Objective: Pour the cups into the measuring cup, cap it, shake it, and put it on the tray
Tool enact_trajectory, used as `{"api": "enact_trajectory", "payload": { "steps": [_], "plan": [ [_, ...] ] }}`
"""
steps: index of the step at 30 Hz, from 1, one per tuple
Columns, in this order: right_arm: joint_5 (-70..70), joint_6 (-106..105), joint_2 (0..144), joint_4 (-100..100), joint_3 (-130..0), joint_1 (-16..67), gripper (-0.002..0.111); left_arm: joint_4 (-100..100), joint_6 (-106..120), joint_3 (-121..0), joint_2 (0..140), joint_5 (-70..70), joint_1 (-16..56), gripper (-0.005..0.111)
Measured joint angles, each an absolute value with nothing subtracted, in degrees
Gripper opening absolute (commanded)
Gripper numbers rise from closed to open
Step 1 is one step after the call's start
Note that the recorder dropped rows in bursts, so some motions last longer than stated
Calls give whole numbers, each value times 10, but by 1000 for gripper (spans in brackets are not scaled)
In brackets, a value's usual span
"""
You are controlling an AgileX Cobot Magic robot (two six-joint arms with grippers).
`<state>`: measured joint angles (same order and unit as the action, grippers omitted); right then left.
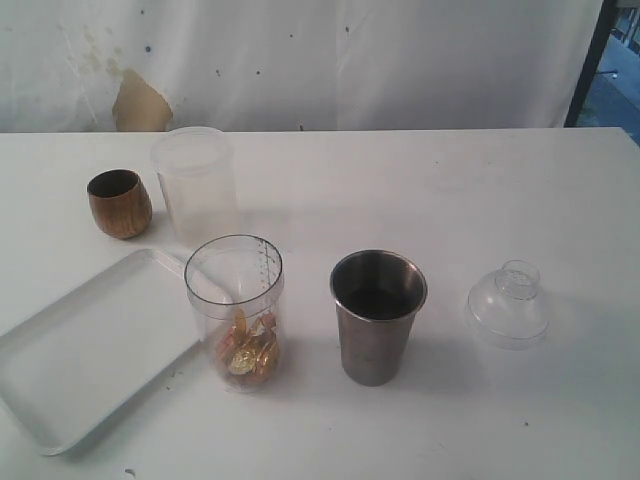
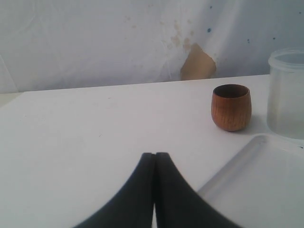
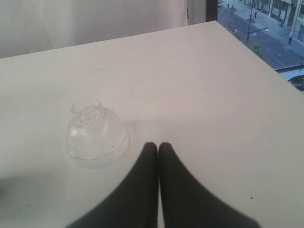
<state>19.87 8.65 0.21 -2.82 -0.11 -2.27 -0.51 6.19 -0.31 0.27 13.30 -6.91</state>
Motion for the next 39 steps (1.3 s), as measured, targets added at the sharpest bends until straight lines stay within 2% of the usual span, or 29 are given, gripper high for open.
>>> {"api": "enact_trajectory", "payload": {
  "steps": [9, 22, 24, 25, 27, 30, 32, 39],
  "plan": [
    [127, 78, 2, -30, -1, -23, 0, -5, 62, -3, 3, 133, -69, 0],
    [-210, 155, 2, -30, -1, -23, 1, -5, 62, -3, 3, 133, -69, 0],
    [-226, 161, 2, -32, -1, -23, 8, -5, 62, -3, 3, 133, -69, 0],
    [-229, 163, 2, -33, -1, -23, 15, -5, 62, -3, 3, 133, -69, 0],
    [-231, 165, 2, -43, -1, -23, 34, -5, 62, -3, 3, 133, -69, 0],
    [-237, 170, 3, -60, -13, -23, 72, -5, 62, -3, 3, 133, -69, 0],
    [-243, 184, 15, -74, -26, -23, 87, -5, 62, -3, 3, 133, -69, 0],
    [-271, 281, 89, -186, -65, -23, 86, -5, 62, -3, 3, 133, -69, 0]
  ]
}}
